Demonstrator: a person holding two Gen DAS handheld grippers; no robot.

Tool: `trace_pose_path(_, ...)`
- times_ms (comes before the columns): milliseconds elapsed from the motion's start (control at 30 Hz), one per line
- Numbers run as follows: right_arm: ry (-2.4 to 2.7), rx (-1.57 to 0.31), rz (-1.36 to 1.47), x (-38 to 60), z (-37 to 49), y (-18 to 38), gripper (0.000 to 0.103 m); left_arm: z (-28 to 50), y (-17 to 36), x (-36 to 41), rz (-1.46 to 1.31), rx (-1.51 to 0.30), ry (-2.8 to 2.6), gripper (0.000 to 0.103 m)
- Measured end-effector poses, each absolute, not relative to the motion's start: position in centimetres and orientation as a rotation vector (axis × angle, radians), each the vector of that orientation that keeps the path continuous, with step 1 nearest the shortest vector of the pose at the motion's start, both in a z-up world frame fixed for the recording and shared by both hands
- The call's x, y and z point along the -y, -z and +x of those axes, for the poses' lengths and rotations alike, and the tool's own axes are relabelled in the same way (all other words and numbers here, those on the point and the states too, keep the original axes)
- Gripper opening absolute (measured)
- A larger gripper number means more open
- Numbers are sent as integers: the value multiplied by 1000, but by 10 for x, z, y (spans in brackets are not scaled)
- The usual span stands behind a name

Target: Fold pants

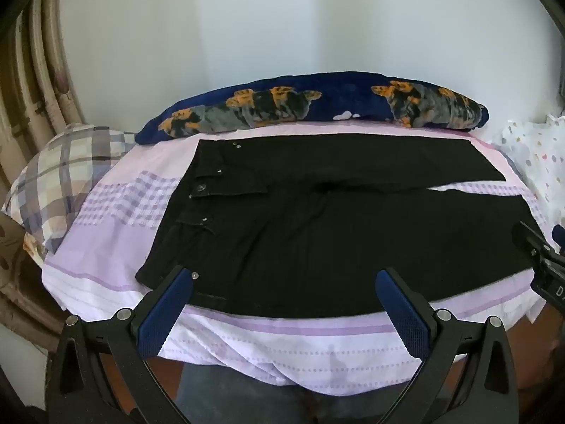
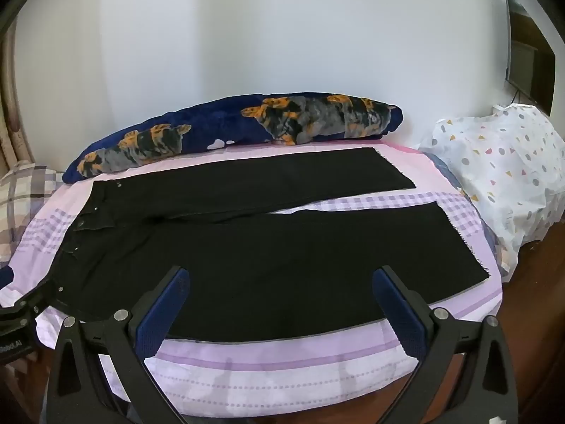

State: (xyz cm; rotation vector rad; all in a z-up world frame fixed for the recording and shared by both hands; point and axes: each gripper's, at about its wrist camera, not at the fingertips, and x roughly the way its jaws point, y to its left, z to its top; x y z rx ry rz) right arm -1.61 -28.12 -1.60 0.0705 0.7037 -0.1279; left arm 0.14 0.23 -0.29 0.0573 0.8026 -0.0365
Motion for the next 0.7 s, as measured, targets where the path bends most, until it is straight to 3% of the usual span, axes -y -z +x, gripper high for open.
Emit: trace_pose_path(700,154,-752,108,287,-13,24,103,-8,13,-3,54,-814,3,103)
